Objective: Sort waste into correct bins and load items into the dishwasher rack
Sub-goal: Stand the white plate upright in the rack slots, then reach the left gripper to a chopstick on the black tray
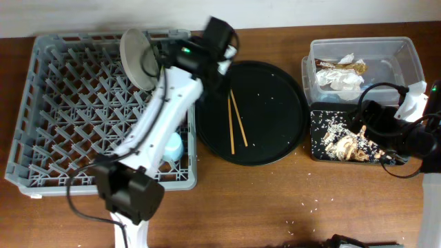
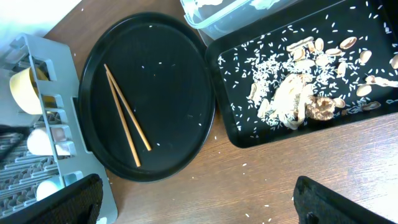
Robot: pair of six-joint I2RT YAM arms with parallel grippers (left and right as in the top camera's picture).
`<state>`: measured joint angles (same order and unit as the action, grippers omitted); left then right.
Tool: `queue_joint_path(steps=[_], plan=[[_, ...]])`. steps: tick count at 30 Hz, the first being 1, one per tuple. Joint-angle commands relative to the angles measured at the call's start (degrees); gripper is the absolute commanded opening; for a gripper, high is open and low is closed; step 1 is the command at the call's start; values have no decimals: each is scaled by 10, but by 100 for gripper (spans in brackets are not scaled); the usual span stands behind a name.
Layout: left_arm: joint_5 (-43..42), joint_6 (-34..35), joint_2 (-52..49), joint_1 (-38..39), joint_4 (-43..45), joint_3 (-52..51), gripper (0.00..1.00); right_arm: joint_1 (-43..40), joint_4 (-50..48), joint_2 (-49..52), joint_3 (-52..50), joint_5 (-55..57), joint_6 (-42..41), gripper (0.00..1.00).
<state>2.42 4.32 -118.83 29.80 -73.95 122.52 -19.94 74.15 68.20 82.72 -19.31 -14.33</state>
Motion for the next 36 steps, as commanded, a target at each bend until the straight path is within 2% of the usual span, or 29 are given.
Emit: queue_joint_path(steps=[1, 2, 6, 9, 11, 19, 27, 36], plan=[[-51, 72, -63, 26, -24, 2, 73, -4, 0, 0, 3, 5, 6, 98], [-50, 81, -75, 35, -27, 2, 77, -4, 0, 0, 3, 5, 6, 98], [-51, 86, -130, 60, -26, 2, 78, -4, 0, 0, 3, 5, 6, 98], [-52, 106, -162, 64, -26, 2, 66, -4, 0, 0, 3, 5, 6, 98], [-52, 118, -179, 64, -26, 2, 50, -4, 0, 0, 3, 5, 6, 99], [-50, 133, -209, 58, -3, 2, 34, -4, 0, 0, 3, 5, 6, 98], [-32, 186, -217, 33, 32, 1, 30, -4, 0, 0, 3, 5, 6, 98], [-51, 186, -247, 30, 41, 1, 25, -4, 0, 0, 3, 5, 6, 98]])
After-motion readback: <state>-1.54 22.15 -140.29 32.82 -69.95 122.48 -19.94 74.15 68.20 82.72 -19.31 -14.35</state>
